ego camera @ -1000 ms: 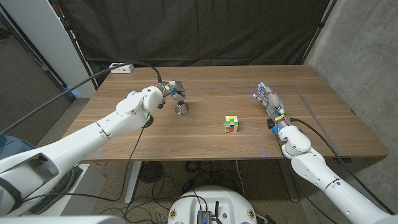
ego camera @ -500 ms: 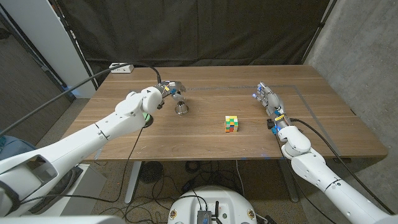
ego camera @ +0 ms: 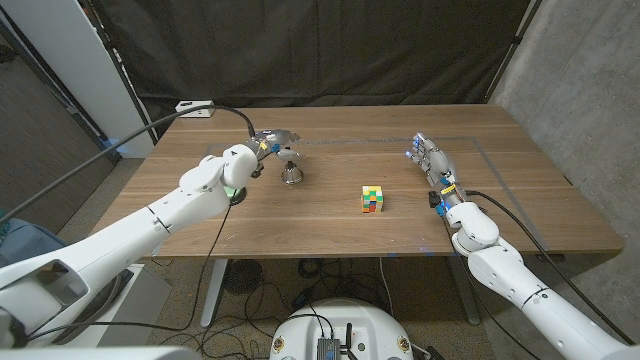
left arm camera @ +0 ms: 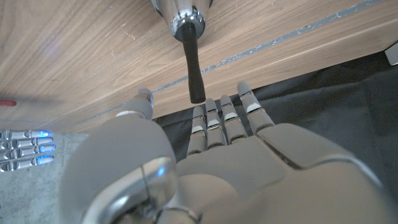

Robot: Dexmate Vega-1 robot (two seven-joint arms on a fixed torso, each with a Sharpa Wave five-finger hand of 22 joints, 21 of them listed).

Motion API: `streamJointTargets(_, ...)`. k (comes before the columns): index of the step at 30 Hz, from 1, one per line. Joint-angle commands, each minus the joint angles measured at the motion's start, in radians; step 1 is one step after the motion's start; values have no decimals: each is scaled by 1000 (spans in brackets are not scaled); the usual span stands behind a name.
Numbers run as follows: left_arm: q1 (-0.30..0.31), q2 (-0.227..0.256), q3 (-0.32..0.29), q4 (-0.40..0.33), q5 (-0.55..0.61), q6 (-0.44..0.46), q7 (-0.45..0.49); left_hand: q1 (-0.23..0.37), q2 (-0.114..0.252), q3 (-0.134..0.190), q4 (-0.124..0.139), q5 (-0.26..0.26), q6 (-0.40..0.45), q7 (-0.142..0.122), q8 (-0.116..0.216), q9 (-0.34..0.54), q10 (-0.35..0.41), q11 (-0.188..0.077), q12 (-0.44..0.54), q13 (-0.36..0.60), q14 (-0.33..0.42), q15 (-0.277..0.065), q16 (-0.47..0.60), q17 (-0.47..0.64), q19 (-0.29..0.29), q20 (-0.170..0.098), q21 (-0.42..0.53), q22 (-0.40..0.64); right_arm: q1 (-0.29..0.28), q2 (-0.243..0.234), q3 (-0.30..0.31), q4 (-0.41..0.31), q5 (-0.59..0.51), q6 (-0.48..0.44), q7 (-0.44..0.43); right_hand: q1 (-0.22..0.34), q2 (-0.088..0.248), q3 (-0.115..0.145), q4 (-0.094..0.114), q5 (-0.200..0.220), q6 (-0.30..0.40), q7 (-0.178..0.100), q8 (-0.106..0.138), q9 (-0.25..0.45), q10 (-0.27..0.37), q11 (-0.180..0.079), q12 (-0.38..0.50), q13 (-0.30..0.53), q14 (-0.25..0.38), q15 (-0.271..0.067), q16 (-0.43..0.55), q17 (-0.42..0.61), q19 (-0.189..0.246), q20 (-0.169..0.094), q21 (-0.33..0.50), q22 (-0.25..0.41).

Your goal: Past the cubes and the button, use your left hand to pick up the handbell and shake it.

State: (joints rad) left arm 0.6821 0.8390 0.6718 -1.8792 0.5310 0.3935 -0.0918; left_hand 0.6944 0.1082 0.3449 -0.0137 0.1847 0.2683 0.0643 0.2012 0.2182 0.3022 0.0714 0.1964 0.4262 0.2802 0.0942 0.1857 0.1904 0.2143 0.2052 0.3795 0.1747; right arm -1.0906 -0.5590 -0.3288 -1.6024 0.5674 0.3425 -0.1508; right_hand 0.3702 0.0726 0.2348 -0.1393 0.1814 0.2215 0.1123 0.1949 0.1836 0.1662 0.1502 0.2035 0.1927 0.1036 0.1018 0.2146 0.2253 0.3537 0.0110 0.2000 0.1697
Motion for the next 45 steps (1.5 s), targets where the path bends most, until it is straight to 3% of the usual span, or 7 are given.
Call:
streamJointTargets(1,63,4,-54,-18,-47,-34,122,-14,5,3,7,-3,16,2,6,-1,8,3,6,-3,6,-7,7,1,-9,-6,-4,5,17,5,-8,20,6,-6,16,12,2,-5,-3,5,9,7,-1,4,12,-2,2,2,3,2,0,4,4,5,-3,4)
streamJointTargets(12,125,2,-118,-53,-114,-63,211,-27,10,3,10,-1,38,6,10,-6,26,3,14,-12,20,-9,12,-1,-4,-10,-10,5,25,7,-9,36,8,7,28,11,1,-6,-3,4,8,6,-2,4,12,-3,2,2,4,3,0,4,4,3,-3,4)
streamJointTargets(18,182,-24,-171,-51,-197,-122,303,-31,15,6,9,0,59,11,15,-10,40,4,19,-18,36,-10,16,-3,7,-11,-10,5,30,13,-11,45,7,21,36,11,1,-7,-3,4,9,5,-1,4,11,-3,1,2,3,1,-1,4,4,1,-3,4)
streamJointTargets(31,246,-63,-232,-55,-321,-232,398,-36,20,10,5,2,86,17,19,-14,61,7,26,-28,56,-10,19,-5,17,-14,-14,5,27,33,-11,57,16,56,43,10,1,-8,-2,4,9,6,-1,4,12,-3,1,2,5,1,0,4,5,2,-3,4)
streamJointTargets(45,318,-101,-313,-26,-566,-455,377,-56,18,7,7,2,116,25,21,-18,89,9,33,-41,86,-4,25,-6,43,-19,-14,6,25,31,-8,54,15,72,53,10,1,-8,-2,4,10,6,-1,4,14,-2,2,2,6,2,1,4,5,3,-3,4)
